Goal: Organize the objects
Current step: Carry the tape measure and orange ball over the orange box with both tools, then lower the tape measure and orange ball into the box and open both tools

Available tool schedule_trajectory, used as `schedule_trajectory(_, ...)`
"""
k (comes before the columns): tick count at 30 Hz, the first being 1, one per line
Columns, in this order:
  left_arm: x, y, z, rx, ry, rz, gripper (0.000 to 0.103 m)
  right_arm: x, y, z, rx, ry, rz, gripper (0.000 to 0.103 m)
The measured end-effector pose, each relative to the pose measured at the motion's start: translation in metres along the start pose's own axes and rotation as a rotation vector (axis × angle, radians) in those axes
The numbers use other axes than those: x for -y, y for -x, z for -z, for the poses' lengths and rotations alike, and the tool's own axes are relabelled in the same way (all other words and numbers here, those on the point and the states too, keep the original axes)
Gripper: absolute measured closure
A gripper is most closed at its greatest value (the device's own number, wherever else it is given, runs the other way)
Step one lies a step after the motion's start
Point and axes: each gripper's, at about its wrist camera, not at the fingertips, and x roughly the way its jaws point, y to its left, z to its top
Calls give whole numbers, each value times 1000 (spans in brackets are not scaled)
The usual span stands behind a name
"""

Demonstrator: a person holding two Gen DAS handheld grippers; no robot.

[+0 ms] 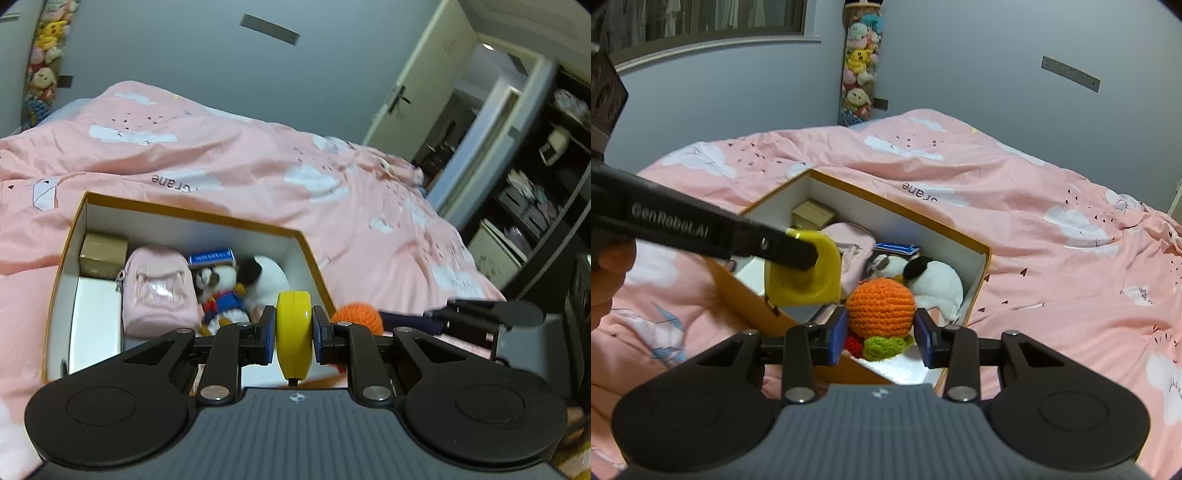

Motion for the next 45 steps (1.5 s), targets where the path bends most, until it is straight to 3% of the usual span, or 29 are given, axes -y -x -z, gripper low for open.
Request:
schedule_trajectory(5, -15, -37, -4, -41, 50, -14, 81, 16, -42, -7, -93, 20, 26, 62)
schedule_trajectory(13, -38, -73, 4, -152, 109, 4, 81, 23, -98, -4, -269, 82, -13, 62)
schedule_trajectory(25, -67, -98, 5, -257, 203, 55, 81, 34, -137, -14, -445, 152, -78, 62)
schedule_trajectory(28, -64, -109, 6, -281, 216, 59, 81, 35, -138, -15, -459, 152, -87, 62)
schedule_trajectory(33, -57, -124, 13, -334, 201, -7, 81, 37, -136, -15, -455, 155, -100, 62)
schedule_trajectory(41, -46, -139, 20, -367, 153, -67, 81, 41, -115, -15, -338, 138, -58, 61)
schedule_trajectory(45, -44, -144, 19, -367, 142, -80, 81, 42, -113, -13, -320, 133, -58, 61)
